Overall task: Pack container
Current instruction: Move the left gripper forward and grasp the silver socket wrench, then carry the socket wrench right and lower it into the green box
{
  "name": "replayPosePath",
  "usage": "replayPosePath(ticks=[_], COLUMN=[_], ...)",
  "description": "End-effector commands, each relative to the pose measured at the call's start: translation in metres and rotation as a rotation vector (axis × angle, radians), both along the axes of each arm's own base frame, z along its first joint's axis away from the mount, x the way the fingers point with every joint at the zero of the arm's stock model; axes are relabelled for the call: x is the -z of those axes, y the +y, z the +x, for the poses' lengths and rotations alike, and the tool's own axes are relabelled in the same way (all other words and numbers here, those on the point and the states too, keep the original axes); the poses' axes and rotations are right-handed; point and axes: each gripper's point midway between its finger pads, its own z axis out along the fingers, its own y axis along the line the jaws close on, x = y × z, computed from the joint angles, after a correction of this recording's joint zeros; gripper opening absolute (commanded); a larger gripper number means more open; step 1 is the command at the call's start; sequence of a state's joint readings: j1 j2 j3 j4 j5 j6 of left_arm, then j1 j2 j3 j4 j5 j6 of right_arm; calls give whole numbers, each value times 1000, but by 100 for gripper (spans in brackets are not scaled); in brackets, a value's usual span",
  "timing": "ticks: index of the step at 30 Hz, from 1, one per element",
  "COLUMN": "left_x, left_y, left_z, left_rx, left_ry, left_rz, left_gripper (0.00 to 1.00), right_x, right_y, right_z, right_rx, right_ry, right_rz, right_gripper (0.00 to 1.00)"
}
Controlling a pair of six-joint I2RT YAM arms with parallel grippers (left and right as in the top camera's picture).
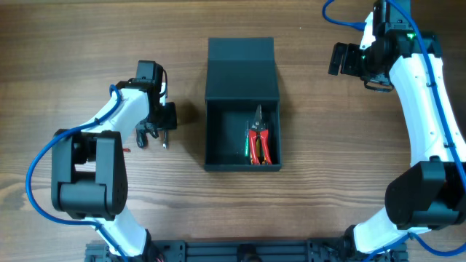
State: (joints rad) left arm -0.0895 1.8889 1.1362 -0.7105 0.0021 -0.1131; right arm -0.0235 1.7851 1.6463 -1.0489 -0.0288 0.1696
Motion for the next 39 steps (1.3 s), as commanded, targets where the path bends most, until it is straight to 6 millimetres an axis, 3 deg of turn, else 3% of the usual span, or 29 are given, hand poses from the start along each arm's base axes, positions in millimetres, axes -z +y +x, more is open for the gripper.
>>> replayPosePath(ticks=[1, 5, 11, 18, 21, 26, 28, 31, 34, 37, 39], left_x=[14, 13, 13, 14, 14, 11, -4, -41, -106, -139, -151], left_y=[-11, -14, -15, 6, 6, 6, 11, 10, 9, -5, -28], left_z=[-9, -10, -10, -13, -14, -14, -5, 16, 40, 38, 32], left_rx=[7, -3, -2, -61, -62, -61, -84, -90, -123, -109, -75], left_ry=[49, 52, 52, 60, 67, 72, 42, -36, -140, -147, -155], left_rz=[-65, -81, -87, 29, 31, 32, 57, 55, 41, 33, 22], left_gripper=[42, 26, 14, 11, 4, 4, 4, 4, 4, 4, 4], right_x=[-2, -2, -2, -2, -2, -2, -2, -2, -2, -2, -2], right_y=[-3, -3, -3, -3, -3, -3, -3, -3, -3, -3, -3], right_z=[5, 5, 5, 4, 5, 5, 5, 5, 5, 5, 5], right_rx=[-5, -5, -5, -5, -5, -5, -5, -5, -5, -5, -5], right_ry=[-9, -9, -9, -8, -9, -9, -9, -9, -9, -9, -9], right_rz=[-14, -14, -14, -14, -14, -14, -14, -14, -14, -15, -14], right_gripper=[100, 100, 100, 100, 100, 100, 100, 100, 100, 100, 100])
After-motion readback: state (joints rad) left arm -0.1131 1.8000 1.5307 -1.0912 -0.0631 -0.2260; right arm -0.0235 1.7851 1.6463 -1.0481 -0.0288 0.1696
